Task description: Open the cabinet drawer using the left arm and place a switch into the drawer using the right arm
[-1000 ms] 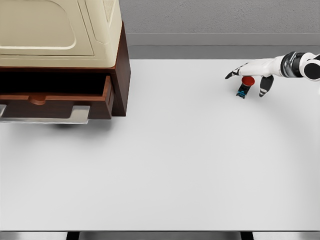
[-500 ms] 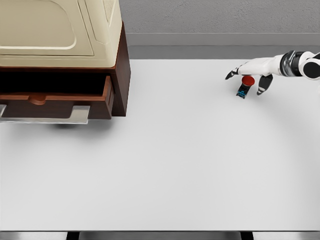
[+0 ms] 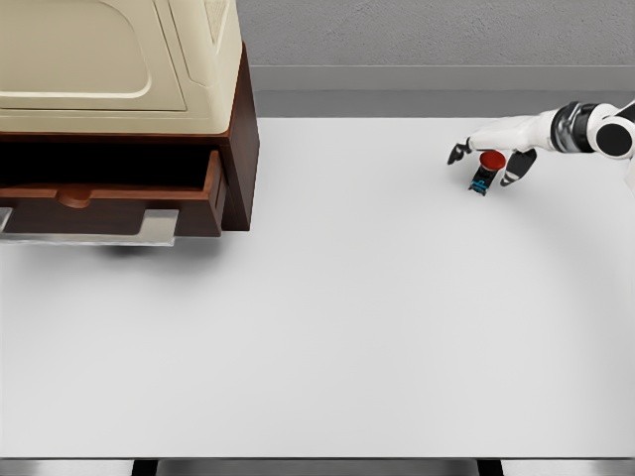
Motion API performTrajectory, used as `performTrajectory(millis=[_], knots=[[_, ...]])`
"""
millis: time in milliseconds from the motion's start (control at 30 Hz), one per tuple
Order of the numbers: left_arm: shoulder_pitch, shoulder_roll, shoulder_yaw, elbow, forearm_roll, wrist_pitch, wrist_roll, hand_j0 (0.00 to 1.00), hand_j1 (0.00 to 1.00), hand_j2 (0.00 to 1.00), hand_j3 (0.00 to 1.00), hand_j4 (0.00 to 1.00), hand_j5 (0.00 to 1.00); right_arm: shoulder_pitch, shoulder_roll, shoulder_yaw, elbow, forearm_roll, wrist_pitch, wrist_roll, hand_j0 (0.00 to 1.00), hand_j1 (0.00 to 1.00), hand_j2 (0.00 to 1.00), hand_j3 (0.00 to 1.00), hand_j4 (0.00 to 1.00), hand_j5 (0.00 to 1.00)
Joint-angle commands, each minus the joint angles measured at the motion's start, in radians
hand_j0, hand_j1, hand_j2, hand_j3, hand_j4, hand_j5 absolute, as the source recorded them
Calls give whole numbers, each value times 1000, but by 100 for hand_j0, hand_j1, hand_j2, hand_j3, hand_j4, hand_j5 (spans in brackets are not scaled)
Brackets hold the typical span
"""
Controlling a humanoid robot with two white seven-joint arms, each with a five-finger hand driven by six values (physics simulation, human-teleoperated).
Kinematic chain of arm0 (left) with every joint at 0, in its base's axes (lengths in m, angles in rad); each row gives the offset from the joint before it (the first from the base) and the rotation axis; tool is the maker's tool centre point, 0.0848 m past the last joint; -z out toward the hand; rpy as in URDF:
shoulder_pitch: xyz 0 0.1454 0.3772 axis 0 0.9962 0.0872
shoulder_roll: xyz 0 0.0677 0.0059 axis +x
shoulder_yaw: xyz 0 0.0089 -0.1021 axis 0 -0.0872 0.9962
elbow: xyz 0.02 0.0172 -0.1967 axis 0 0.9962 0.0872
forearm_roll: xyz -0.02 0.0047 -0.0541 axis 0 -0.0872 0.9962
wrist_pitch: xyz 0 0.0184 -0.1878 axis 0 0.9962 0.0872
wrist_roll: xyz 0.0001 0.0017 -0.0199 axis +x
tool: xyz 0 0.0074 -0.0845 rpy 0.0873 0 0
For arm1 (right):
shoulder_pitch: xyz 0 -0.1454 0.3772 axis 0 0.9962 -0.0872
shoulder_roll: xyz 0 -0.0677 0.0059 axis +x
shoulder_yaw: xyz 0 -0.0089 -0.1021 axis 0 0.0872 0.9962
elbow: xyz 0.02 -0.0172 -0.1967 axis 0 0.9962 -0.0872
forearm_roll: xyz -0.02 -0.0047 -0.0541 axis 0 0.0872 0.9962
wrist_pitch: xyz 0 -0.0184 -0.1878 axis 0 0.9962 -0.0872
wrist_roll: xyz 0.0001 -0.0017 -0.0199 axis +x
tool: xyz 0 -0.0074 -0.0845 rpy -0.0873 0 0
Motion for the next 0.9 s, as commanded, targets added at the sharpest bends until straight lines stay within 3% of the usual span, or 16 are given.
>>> performTrajectory(millis=[0, 100, 333, 533, 633, 767, 867], knots=[[0, 0, -1, 0, 6, 2, 0, 100, 100, 100, 100, 100, 100, 0, 1, -3, 6, -3, 2, 0, 81, 81, 81, 81, 81, 81], [0, 0, -1, 0, 6, 2, 0, 100, 100, 100, 100, 100, 100, 0, 5, -1, 6, -3, 2, 0, 80, 80, 80, 80, 80, 80], [0, 0, -1, 0, 5, 4, 0, 100, 100, 100, 100, 100, 100, -6, 5, -1, 6, -3, 2, 0, 68, 68, 68, 68, 68, 68], [0, 0, -1, 0, 5, 4, 0, 100, 100, 100, 100, 100, 100, -6, 11, 14, 13, -3, 2, 0, 66, 66, 66, 66, 66, 66], [0, -2, -1, 0, 5, 7, 0, 100, 100, 100, 100, 100, 100, -6, 11, 14, 15, -3, 2, 0, 62, 62, 62, 62, 62, 62], [0, -2, -1, 2, 5, 7, 0, 100, 100, 100, 100, 100, 100, -8, 11, 14, 15, -5, 2, 0, 49, 49, 49, 49, 49, 49], [0, -2, -1, 2, 5, 7, 0, 100, 100, 100, 100, 100, 100, -8, 11, 13, 15, -6, 2, 0, 47, 47, 47, 47, 47, 47]])
